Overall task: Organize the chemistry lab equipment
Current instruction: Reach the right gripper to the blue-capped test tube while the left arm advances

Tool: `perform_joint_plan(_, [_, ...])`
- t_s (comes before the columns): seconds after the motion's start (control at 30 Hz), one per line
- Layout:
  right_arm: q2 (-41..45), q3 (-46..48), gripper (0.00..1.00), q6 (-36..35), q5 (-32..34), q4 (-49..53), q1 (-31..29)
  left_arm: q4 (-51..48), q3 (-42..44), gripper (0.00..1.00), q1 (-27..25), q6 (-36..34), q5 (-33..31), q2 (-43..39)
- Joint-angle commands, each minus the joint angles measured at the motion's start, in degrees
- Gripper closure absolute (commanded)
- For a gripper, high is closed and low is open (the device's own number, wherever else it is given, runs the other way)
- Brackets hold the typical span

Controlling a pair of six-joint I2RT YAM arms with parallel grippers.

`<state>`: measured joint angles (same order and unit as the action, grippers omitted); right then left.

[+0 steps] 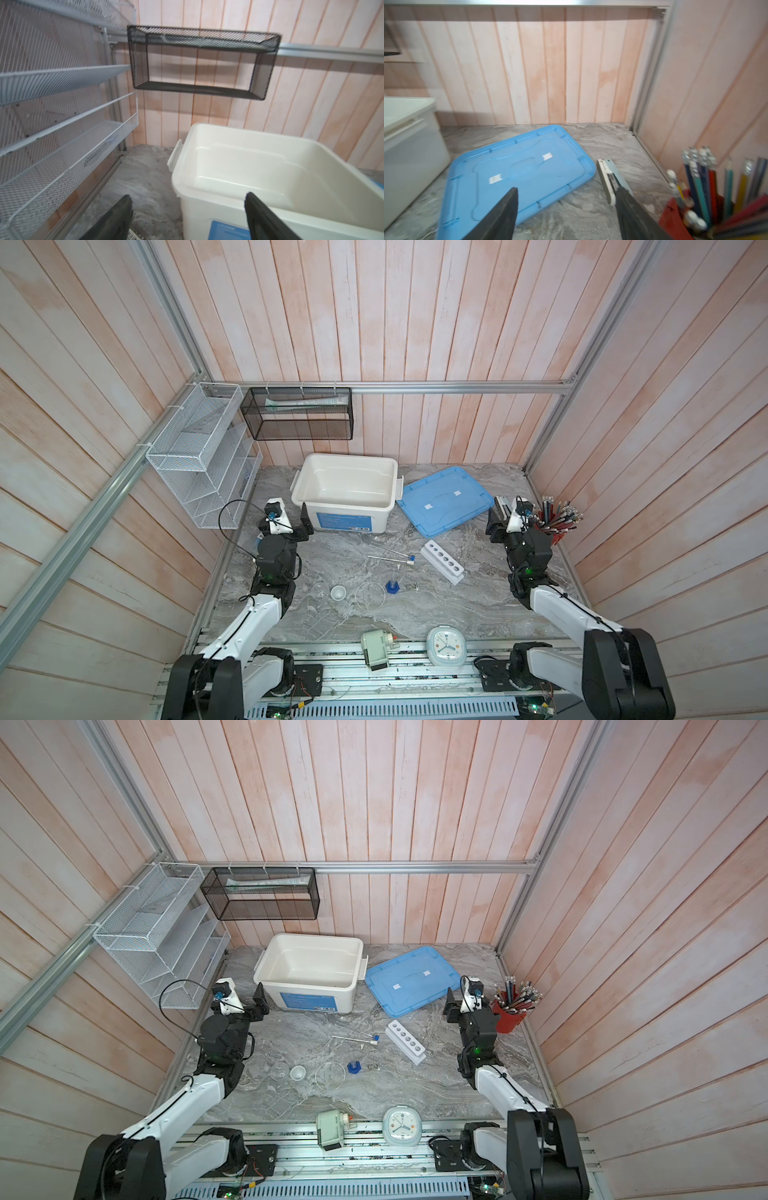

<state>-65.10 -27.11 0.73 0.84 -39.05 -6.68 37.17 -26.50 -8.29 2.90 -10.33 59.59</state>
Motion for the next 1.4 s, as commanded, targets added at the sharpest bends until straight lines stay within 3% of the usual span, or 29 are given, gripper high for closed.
perform_joint_plan(0.0, [-0.02, -8.27, 0.29, -3.37, -6.43, 20.78, -6.99, -10.50, -4.88, 0.15, -3.95, 0.27, 2.15, -1.36])
perform_joint_plan(0.1, [-2.62, -13.80, 0.35, -5.60, -7.97, 29.98, -14.16, -23.88, -14.01, 0.16, -5.96, -0.78, 10.20, 1.85])
perform_joint_plan(0.23, [-5.89, -17.70, 0.43, -4.75, -13.97, 37.12, -19.34, -35.52, -21.53, 0.17, -11.31, -3.22, 13.10, 5.34])
perform_joint_plan(0.37, [-8.79, -18.77, 0.49, -6.32, -15.07, 40.67, -24.37, -43.14, -24.80, 0.17, -15.57, -5.90, 13.71, 3.96])
perform_joint_plan(0.6, [-16.48, -21.42, 0.62, -8.38, -19.38, 44.70, -25.72, -53.97, -24.28, 0.18, -16.00, -7.48, 20.52, -3.76])
perform_joint_plan(0.8, [-22.36, -25.38, 0.64, -10.68, -16.32, 45.02, -28.47, -57.27, -19.21, 0.18, -15.96, -6.56, 25.77, -9.00])
perform_joint_plan(0.87, [-24.87, -26.78, 0.69, -11.35, -16.31, 45.01, -28.83, -57.60, -18.05, 0.18, -15.97, -6.50, 27.56, -9.81])
perform_joint_plan(1.37, [-38.87, -35.44, 0.72, -16.38, -16.61, 47.13, -29.19, -56.52, -14.54, 0.18, -15.96, -6.31, 31.40, -8.83])
